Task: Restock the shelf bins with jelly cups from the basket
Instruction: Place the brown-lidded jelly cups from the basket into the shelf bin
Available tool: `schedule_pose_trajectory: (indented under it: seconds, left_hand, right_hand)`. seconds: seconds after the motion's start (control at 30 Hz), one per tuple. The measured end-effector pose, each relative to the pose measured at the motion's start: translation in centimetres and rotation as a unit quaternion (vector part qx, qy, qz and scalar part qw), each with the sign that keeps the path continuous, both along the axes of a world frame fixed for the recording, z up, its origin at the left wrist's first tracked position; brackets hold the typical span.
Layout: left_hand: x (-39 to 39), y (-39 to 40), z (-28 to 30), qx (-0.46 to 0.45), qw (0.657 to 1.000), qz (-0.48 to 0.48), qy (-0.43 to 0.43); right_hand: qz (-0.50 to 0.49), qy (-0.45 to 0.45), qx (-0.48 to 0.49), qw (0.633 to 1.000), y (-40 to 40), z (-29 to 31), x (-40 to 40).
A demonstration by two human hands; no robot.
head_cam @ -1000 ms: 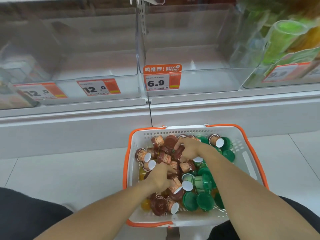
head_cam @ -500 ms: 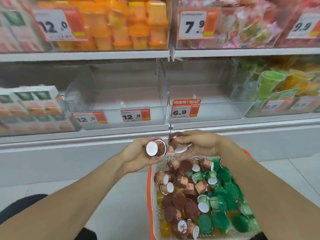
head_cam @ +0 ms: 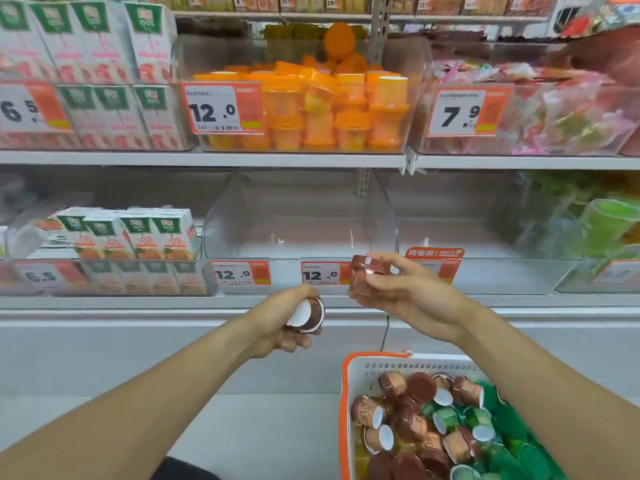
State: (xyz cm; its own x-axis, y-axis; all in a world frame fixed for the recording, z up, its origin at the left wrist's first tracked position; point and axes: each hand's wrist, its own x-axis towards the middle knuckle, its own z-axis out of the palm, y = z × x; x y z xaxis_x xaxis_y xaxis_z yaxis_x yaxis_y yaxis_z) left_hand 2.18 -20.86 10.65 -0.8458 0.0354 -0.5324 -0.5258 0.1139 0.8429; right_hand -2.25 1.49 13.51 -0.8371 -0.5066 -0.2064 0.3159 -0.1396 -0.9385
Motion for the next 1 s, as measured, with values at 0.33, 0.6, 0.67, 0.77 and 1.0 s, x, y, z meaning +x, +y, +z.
schedule_pose_trajectory:
  seconds: [0.33,0.6,0.67,0.77,1.0]
  left_hand:
    - [0.9,-9.0,-0.3,-0.045,0.993,-0.028,0.105]
    - [2.2,-12.6,-2.6,-0.124,0.983,-0.118,0.072]
    - [1.8,-12.7,-2.7,-0.131,0.982,-0.108,0.086]
    - [1.4,-12.8,-2.6,-0.133,0.983,-0.082,0.096]
    - [1.2,-12.6,-0.9,-0.085,0.985,0.061,0.140]
  right_hand:
    - [0.057,0.241,0.264,0.932,-15.0,2.3,-9.7]
    - [0.234,0.256,0.477,0.808,-23.6,-3.1,-14.8]
    - [0.247,0.245,0.467,0.813,-24.4,-3.7,-14.9]
    - [0.291,0.204,0.441,0.824,-24.6,-3.6,-15.0]
    - [0.279,0.138,0.368,0.876,-23.2,-2.2,-14.0]
